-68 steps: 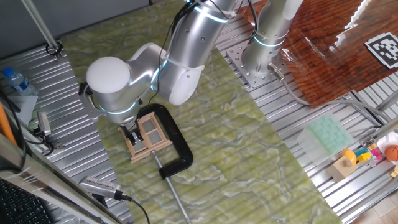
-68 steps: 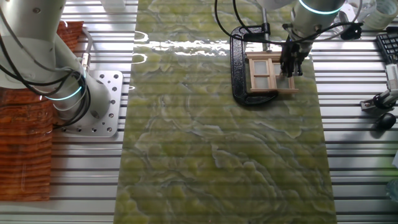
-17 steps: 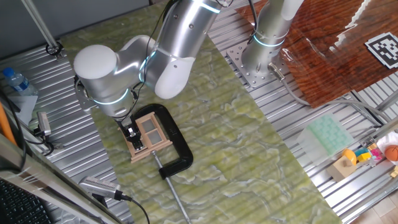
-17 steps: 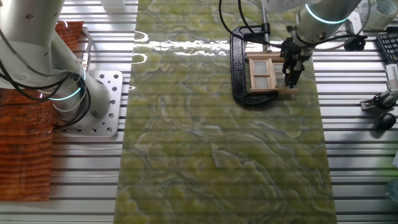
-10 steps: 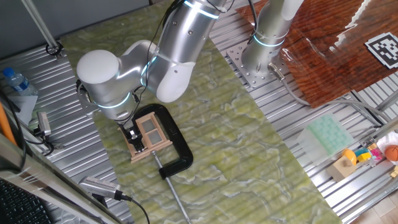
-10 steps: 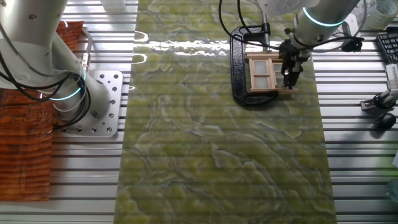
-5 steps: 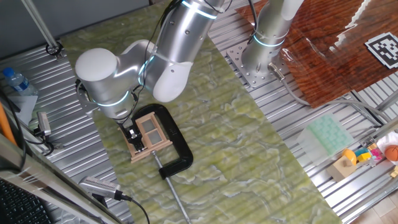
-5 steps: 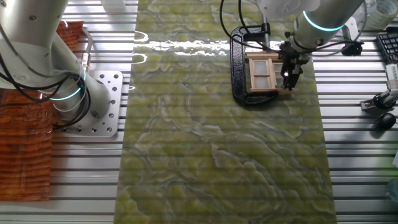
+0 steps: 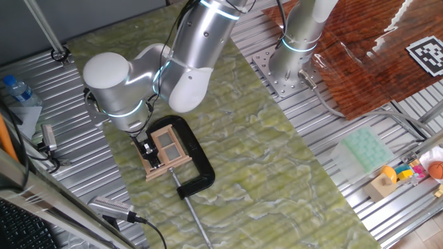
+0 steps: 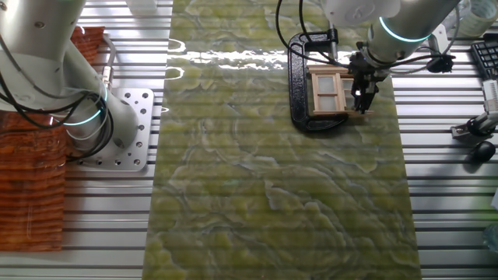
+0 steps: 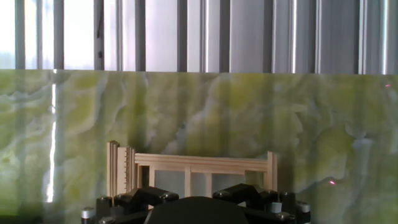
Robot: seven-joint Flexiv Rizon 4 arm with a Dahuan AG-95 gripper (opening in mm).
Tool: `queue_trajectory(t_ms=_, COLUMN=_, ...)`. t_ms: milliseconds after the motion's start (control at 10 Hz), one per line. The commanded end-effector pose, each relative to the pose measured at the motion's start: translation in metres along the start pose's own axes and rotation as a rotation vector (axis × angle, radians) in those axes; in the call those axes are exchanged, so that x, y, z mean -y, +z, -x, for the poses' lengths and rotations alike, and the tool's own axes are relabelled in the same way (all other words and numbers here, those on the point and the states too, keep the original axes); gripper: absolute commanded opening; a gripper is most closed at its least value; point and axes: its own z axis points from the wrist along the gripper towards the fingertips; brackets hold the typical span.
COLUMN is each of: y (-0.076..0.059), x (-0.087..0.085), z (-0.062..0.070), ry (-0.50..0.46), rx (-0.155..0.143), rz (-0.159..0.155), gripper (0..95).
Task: Open a sliding window
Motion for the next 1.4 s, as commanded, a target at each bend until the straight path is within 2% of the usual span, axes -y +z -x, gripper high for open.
queue_trajectory(t_ms=100, y=0.0008, x=-0.0001, z=0.0002, ry=-0.002, rx=-0.001, rz=0.003, gripper=95.0)
queue_trajectory(t_ms=900, y=0.004, x=-0.0059, z=-0.003, ry=-0.006, rx=0.002, rz=0.012, gripper=95.0)
queue_trajectory(t_ms=1400, y=0.0039, x=-0.0071, z=-0.0037, ry=0.001, rx=0.002, rz=0.034, gripper=95.0)
